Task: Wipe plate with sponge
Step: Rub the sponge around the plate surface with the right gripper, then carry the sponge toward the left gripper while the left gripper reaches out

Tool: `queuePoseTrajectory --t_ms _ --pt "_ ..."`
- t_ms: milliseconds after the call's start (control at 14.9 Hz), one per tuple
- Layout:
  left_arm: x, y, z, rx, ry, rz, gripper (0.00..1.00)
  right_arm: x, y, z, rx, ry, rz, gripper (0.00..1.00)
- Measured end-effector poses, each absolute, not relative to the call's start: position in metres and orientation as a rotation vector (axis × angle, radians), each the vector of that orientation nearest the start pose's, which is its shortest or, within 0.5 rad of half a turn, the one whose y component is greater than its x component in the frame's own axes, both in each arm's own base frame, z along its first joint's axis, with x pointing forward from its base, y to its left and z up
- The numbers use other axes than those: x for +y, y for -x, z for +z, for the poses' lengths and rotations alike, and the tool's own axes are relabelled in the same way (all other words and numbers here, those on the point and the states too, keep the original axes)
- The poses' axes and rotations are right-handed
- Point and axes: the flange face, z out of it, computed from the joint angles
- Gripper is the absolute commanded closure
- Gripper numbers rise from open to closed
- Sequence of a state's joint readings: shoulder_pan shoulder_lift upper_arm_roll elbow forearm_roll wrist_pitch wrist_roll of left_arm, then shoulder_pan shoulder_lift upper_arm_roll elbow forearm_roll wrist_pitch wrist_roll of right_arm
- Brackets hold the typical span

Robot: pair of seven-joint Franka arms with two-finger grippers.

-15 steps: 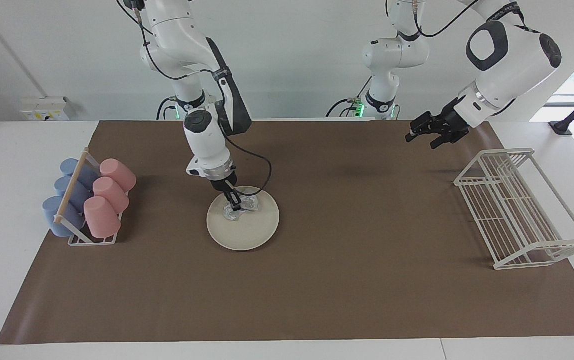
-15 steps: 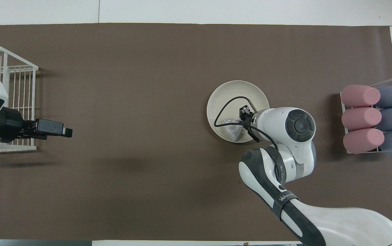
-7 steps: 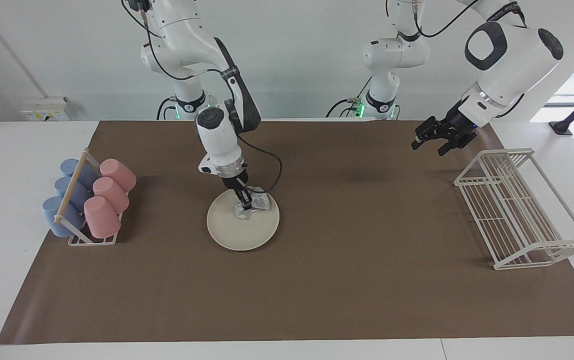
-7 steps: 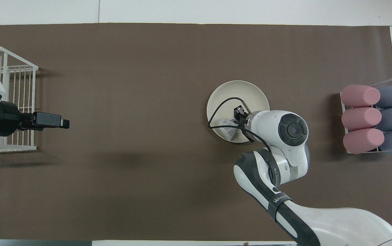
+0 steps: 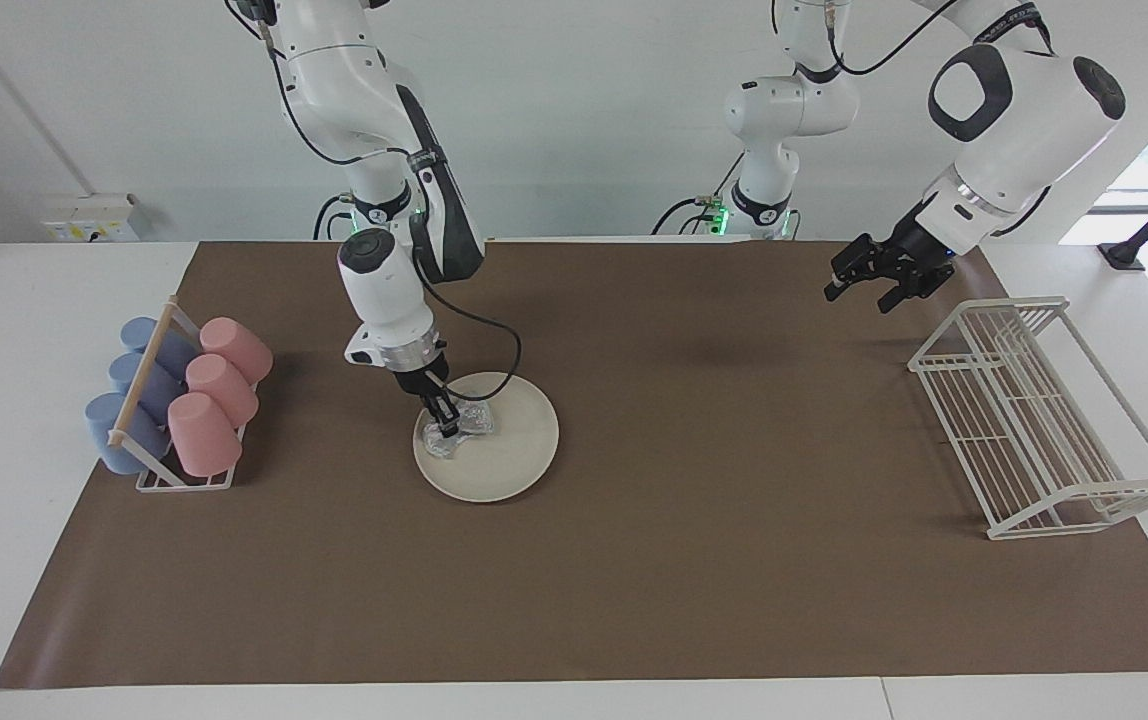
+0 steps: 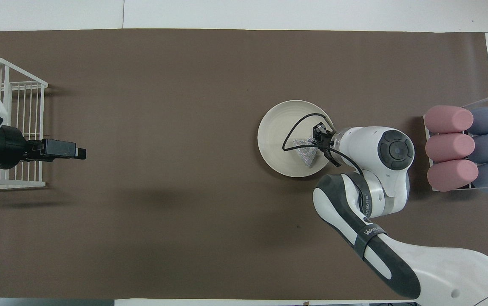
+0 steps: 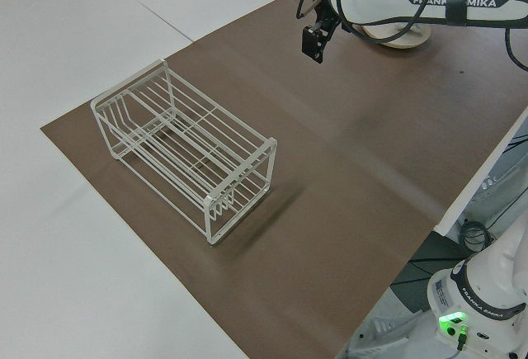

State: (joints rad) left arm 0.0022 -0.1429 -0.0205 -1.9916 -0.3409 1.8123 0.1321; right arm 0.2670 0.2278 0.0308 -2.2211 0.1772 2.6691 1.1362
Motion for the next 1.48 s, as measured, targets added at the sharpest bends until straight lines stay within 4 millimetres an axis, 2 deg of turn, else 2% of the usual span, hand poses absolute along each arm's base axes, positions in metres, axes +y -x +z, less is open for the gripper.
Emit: queuePoseTrajectory --t_ms 134,469,536,805,939,1073,1207,1341,1475 --pt "-0.038 -0.513 0.526 0.108 3.467 0.031 0.0 0.172 -0.543 0.294 1.408 2.55 -0.132 1.0" --pt "-0.046 -0.513 0.526 0.132 3.464 0.035 0.0 0.248 -0.516 0.292 1.482 2.462 -0.107 1.0" --pt "-0.048 -0.512 0.526 0.138 3.464 0.037 0.0 0.254 -0.514 0.292 1.483 2.458 -0.106 1.0" --pt "-0.052 -0.512 0.526 0.144 3.463 0.042 0.0 0.254 -0.516 0.293 1.5 2.449 -0.1 1.0" --pt "-0.053 -0.512 0.525 0.145 3.463 0.043 0.0 0.258 -0.523 0.306 1.561 2.443 -0.049 1.0" --pt "-0.053 -0.51 0.522 0.109 3.464 0.072 0.0 0.267 -0.533 0.348 1.614 2.44 0.019 1.0" --pt "-0.059 -0.507 0.52 -0.003 3.49 0.131 0.0 0.272 -0.533 0.404 1.654 2.427 0.066 1.0" --pt "-0.076 -0.503 0.521 -0.099 3.596 0.206 0.0 0.275 -0.516 0.456 1.703 2.41 0.106 1.0" --pt "-0.088 -0.497 0.519 -0.195 3.722 0.285 0.0 0.291 -0.486 0.499 1.747 2.371 0.125 1.0"
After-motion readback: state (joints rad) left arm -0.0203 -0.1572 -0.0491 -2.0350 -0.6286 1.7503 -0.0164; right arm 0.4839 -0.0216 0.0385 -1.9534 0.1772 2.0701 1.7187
